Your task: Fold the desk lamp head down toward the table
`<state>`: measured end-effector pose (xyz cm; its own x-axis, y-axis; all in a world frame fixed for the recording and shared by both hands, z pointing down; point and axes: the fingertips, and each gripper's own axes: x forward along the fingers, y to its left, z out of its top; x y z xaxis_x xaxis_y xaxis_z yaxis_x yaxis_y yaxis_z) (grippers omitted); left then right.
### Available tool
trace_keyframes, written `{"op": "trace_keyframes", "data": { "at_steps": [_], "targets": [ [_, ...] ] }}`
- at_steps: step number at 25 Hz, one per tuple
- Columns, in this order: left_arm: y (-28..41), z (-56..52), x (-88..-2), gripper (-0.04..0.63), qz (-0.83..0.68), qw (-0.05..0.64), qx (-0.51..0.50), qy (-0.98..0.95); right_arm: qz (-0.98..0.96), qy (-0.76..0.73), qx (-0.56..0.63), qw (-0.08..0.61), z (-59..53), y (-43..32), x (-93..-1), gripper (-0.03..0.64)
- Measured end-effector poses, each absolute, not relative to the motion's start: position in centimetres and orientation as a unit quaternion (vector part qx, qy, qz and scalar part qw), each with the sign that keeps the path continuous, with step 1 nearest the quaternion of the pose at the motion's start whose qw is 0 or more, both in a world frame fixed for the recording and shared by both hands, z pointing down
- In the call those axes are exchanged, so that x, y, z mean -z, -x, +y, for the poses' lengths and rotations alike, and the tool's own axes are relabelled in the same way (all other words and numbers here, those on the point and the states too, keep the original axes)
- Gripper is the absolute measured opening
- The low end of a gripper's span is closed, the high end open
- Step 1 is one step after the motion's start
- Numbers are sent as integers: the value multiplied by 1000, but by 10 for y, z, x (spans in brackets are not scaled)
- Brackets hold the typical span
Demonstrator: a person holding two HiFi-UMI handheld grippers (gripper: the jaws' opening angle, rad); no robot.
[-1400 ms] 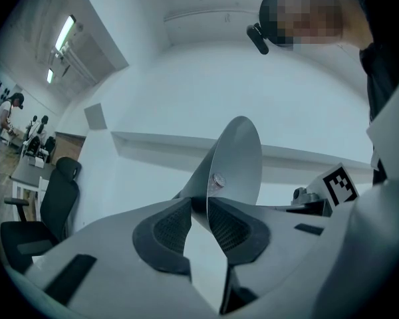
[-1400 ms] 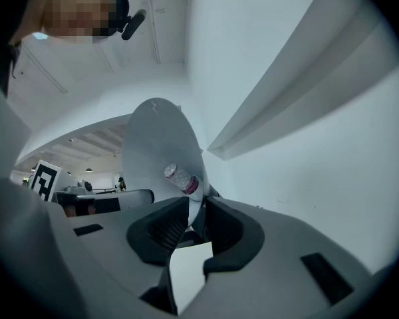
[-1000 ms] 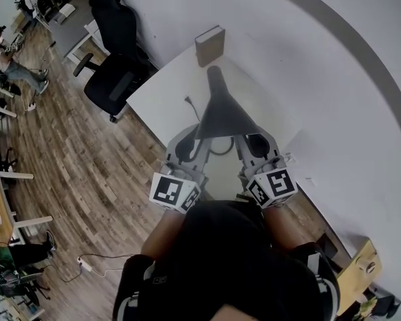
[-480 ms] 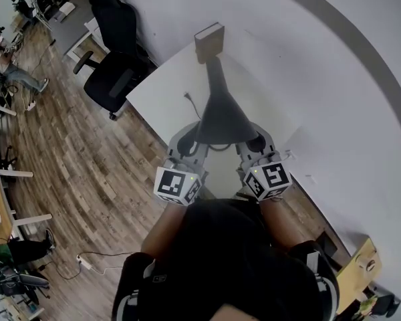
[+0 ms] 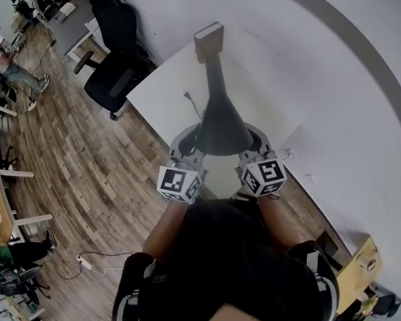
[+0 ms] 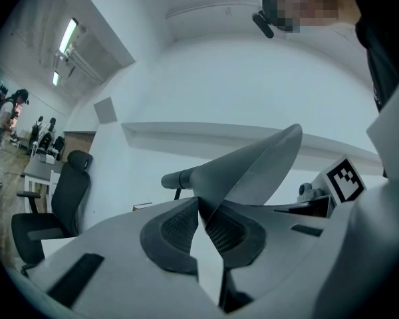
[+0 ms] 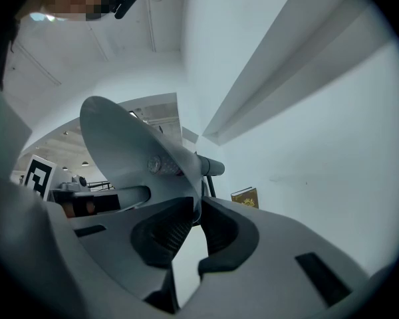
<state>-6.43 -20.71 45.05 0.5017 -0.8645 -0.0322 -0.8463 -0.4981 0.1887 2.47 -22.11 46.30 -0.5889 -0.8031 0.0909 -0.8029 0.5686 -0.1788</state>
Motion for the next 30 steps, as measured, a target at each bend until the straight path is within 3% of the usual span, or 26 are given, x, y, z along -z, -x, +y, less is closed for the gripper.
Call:
{"op": "trace_keyframes", "data": {
  "at_steps": [13,18,26,30],
  "targets": [
    [67,-211,-454,40,-499,73,61,-861,887,452,87,-32,-217,-28,-467,52],
    [68,-212,-457,38,-498,76,58,-862,888,449,69,-66,-204,-38,-464,86],
    [68,-213,-462,37,-496,81,57,-863,887,427,-61,-163,-180,-52,-439,164],
    [67,-214,-461,37,-494,81,58,-863,881,405,-133,-203,-177,-49,-428,169]
  ]
}}
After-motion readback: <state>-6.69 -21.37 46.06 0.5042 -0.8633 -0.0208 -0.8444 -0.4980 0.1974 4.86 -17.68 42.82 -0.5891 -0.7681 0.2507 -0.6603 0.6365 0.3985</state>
